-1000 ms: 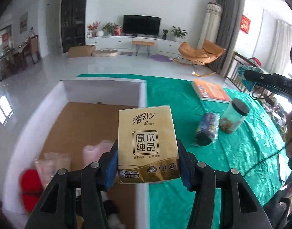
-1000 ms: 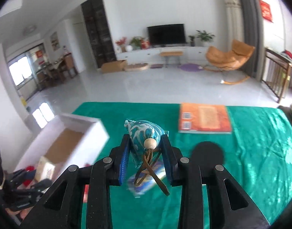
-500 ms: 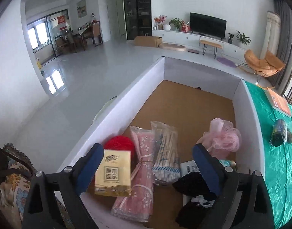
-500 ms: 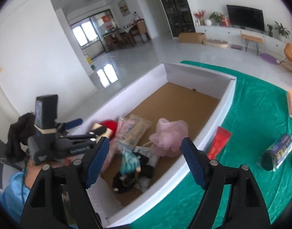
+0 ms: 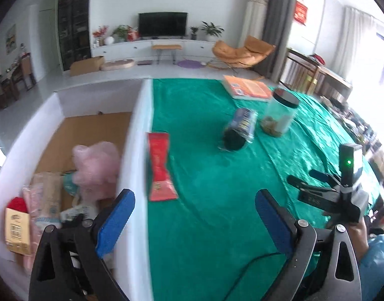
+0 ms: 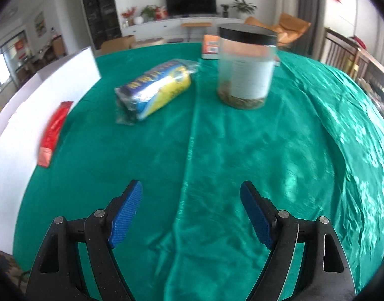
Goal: Organize soft objects
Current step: 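Move the right tool toward the blue-and-yellow wrapped roll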
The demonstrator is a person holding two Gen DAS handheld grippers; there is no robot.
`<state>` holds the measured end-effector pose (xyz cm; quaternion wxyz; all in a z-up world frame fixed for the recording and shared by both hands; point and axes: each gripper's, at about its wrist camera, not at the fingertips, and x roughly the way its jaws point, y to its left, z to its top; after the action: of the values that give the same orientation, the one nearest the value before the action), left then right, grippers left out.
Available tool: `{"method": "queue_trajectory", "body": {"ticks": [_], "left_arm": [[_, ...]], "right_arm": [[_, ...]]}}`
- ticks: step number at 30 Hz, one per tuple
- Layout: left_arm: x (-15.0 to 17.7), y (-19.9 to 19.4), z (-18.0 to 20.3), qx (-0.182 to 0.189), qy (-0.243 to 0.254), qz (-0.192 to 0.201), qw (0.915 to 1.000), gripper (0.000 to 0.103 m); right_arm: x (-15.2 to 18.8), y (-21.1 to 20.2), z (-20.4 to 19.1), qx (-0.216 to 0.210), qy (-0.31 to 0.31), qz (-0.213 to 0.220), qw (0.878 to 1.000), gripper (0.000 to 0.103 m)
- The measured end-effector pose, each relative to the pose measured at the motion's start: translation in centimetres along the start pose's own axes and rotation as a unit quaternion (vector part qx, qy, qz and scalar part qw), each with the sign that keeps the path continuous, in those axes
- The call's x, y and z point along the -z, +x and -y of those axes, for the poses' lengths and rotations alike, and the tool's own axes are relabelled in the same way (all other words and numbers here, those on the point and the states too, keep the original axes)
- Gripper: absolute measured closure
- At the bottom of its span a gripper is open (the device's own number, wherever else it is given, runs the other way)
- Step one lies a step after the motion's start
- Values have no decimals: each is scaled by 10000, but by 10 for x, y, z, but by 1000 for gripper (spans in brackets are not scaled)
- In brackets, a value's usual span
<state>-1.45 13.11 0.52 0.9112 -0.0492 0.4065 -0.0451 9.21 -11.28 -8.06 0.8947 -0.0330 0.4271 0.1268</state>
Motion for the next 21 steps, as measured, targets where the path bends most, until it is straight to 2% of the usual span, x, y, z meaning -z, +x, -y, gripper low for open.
{"method": "queue_trajectory", "body": {"ticks": [2,4,8,11,16,19,21], "left_arm": [[4,18,25,144,131,-275,9994,7],[11,39,43,131,240,-529,9982,7],[28,62,56,-70,365,-793,9962,7],[43,77,61,-294,538,-892,9941,7],[50,96,56,-736,631,-913,9911,7],[33,107,44,-1095,417,-705,9906,7],[15,118,36,-1461,321,-518,9874,7]], "right_arm": [[4,-1,15,257,155,141,9995,20],[6,4,25,419,261,81,9987,20],[3,9,39,334,598,-69,9976,20],[8,5,44,364,599,-45,9975,19],[14,12,37,547,332,-167,9978,13],[15,12,37,515,329,-170,9980,12],[15,12,35,529,320,-174,9979,12]]}}
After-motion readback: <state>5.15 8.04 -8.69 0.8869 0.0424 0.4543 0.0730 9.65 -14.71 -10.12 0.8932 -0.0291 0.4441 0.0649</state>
